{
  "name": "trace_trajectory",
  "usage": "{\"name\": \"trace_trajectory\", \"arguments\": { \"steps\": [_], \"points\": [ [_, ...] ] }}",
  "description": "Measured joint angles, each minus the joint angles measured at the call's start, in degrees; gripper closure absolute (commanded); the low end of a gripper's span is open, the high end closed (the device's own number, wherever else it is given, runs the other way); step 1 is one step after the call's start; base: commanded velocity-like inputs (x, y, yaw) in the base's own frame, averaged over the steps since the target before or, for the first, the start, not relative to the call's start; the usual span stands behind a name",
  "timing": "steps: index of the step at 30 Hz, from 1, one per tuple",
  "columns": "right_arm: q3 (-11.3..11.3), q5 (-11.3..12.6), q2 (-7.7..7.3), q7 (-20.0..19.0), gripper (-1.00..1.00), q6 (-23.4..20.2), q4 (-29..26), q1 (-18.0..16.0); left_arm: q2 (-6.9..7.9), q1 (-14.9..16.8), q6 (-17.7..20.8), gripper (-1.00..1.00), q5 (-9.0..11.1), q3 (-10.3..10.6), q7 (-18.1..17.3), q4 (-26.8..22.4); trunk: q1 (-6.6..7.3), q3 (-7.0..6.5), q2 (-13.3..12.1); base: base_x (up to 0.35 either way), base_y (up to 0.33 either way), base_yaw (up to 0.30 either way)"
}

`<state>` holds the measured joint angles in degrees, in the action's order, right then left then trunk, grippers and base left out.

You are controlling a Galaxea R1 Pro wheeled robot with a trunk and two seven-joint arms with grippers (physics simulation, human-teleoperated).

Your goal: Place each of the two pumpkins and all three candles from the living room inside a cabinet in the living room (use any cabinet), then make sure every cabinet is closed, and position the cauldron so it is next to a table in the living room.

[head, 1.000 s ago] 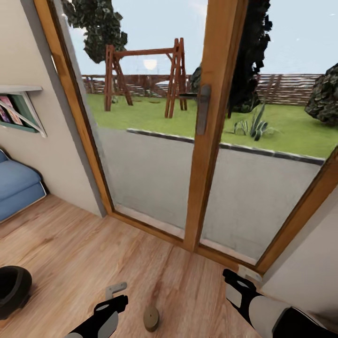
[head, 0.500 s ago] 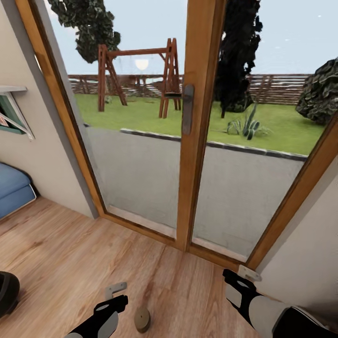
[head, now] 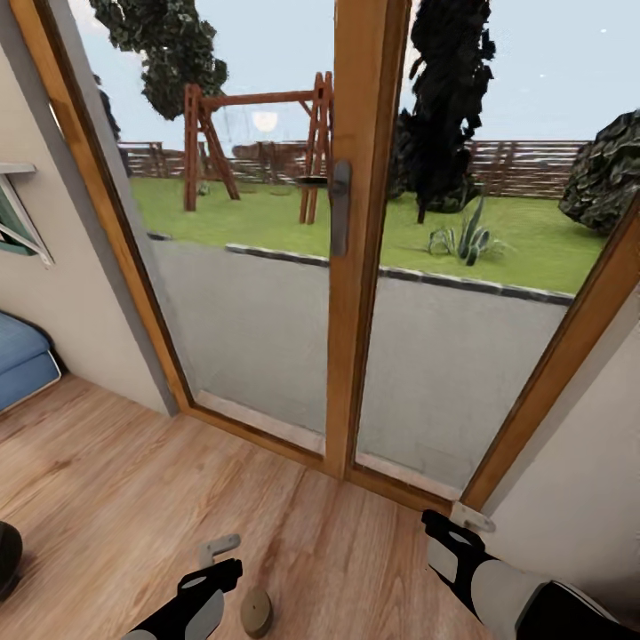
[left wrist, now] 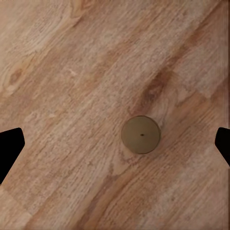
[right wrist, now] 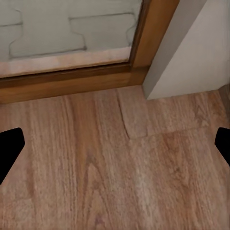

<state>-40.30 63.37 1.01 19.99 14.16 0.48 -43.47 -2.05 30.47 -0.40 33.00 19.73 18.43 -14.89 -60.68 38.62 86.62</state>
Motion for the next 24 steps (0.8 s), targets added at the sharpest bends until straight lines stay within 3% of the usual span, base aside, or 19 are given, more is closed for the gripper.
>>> {"name": "trace_trajectory", "arguments": {
  "steps": [8, 24],
  "points": [
    [0.0, 0.0, 0.00, 0.0, -1.00, 0.0, 0.0, 0.0, 0.00, 0.0, 0.0, -1.00, 0.0, 0.0, 0.0, 0.0, 0.01, 0.00, 0.0, 0.082, -0.143, 0.000],
    [0.0, 0.0, 0.01, 0.0, -1.00, 0.0, 0.0, 0.0, -0.01, 0.0, 0.0, -1.00, 0.0, 0.0, -0.1, 0.0, 0.00, 0.00, 0.0, 0.111, -0.005, 0.000]
  ]
}}
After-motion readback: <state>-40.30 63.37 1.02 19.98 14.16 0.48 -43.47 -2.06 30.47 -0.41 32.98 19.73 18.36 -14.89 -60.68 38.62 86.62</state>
